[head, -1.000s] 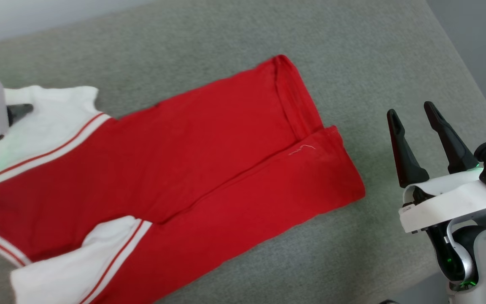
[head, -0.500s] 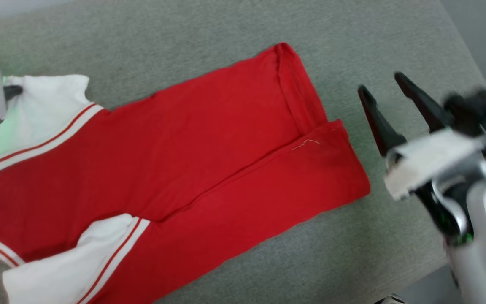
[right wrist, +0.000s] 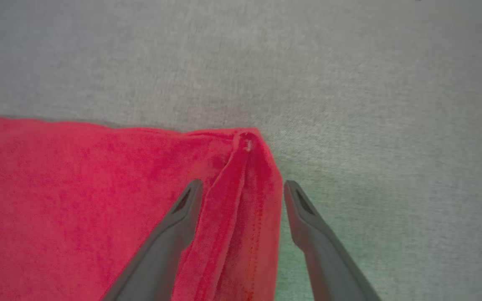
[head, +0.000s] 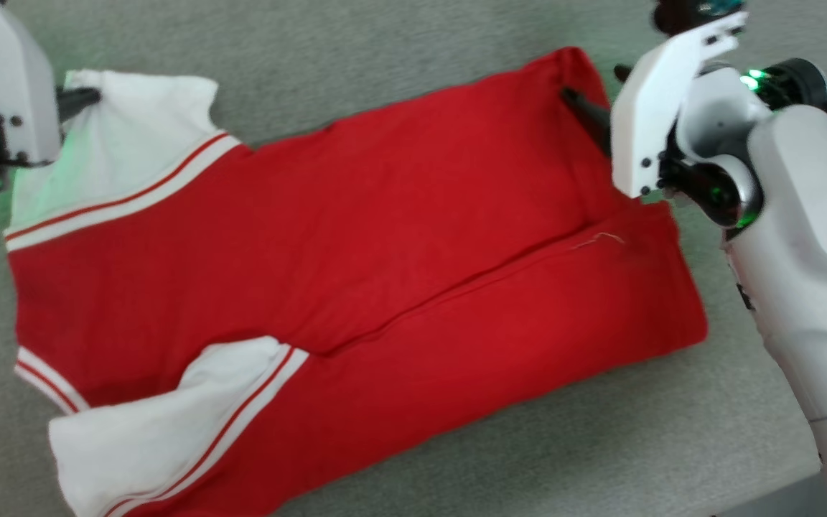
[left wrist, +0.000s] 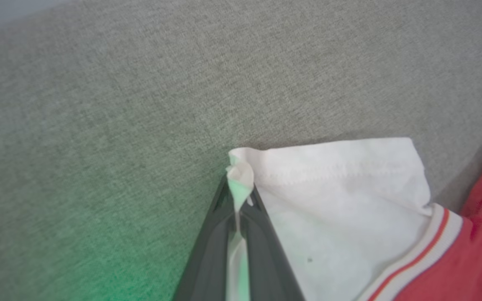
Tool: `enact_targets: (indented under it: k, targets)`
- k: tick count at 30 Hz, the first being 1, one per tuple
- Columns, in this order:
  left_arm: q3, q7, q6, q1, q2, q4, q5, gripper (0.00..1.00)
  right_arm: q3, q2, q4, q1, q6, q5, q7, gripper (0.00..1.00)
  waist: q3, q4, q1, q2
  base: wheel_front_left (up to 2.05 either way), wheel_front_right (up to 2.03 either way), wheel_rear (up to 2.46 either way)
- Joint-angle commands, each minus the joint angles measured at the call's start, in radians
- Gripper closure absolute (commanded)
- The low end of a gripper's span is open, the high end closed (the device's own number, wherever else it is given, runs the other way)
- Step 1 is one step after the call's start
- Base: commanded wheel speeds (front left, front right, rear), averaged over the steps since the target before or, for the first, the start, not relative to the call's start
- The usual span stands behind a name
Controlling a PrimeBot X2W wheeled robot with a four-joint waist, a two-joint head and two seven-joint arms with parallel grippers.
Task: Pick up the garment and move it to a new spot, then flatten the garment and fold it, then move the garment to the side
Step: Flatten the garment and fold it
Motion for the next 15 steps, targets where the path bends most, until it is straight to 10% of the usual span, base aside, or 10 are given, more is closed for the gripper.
enact_targets:
  k: [1, 11, 12, 13, 15]
  targets:
    - [-0.030, 0.009, -0.003, 0.044, -0.025, -0.002, -0.004, 1.00, 0.024, 0.002, 0.022, -0.019, -0.001, 0.007, 0.007, 0.00, 0.022, 0.029, 0.0000, 0.0000, 0.00, 0.00, 0.00]
    - [-0.061, -0.005, -0.003, 0.048, -0.030, -0.048, -0.020, 1.00, 0.118, -0.013, 0.201, -0.098, -0.001, 0.058, -0.005, 0.00, 0.033, 0.054, 0.0000, 0.0000, 0.00, 0.00, 0.00]
    - [-0.063, -0.008, -0.003, 0.049, -0.031, -0.050, -0.023, 1.00, 0.122, -0.016, 0.215, -0.102, -0.001, 0.059, -0.016, 0.19, 0.031, 0.056, 0.0000, 0.0000, 0.00, 0.00, 0.00]
    - [-0.064, -0.013, -0.003, 0.049, -0.033, -0.052, -0.024, 1.00, 0.124, -0.018, 0.227, -0.106, -0.001, 0.059, -0.028, 0.82, 0.030, 0.059, 0.0000, 0.0000, 0.00, 0.00, 0.00]
    - [-0.064, -0.024, -0.003, 0.046, -0.040, -0.059, -0.030, 1.00, 0.129, -0.021, 0.248, -0.117, -0.001, 0.066, -0.052, 1.00, 0.027, 0.066, 0.0000, 0.0000, 0.00, 0.00, 0.00]
